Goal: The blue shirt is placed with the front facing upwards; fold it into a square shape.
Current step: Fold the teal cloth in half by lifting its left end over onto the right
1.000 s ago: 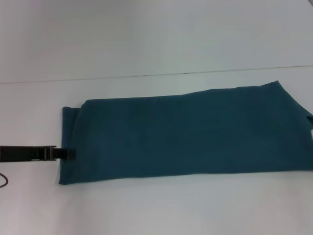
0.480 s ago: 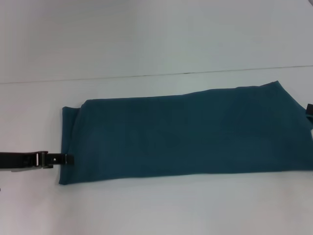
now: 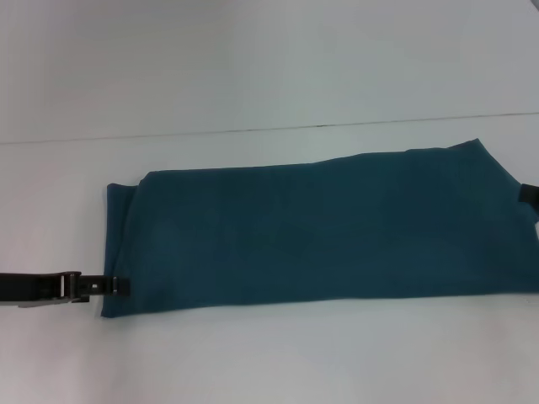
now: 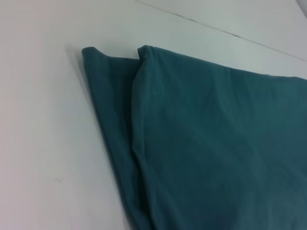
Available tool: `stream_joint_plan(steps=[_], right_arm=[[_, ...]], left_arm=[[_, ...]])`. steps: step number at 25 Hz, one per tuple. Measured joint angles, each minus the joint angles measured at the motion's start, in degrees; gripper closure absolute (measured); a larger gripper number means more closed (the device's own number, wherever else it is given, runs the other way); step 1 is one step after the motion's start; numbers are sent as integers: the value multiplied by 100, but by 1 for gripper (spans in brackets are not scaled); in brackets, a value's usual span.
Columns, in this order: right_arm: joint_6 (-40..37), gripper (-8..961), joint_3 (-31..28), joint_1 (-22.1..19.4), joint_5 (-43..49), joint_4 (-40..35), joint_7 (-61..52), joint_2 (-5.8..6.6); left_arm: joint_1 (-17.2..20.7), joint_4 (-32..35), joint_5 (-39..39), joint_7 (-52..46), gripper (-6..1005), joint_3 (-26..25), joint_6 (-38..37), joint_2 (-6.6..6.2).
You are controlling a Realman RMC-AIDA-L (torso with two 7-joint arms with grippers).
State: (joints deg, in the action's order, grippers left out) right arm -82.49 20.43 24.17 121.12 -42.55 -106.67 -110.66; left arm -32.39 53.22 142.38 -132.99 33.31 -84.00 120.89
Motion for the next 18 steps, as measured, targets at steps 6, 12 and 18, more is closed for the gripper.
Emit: stream_joint_plan(steps=[6,12,18], right_arm=[[20,33,2,-58,6,15,4,1],[368,34,-15,-71,9,77,-23,-67],[414,34,1,-62,8,84,-10,-79]], left_arm=[[22,56,-3,-17,104,-1,-94,-16],[-6,31,9,-34,107,0,-99,-29],[16,0,169,-280,108,9,-62,-38]])
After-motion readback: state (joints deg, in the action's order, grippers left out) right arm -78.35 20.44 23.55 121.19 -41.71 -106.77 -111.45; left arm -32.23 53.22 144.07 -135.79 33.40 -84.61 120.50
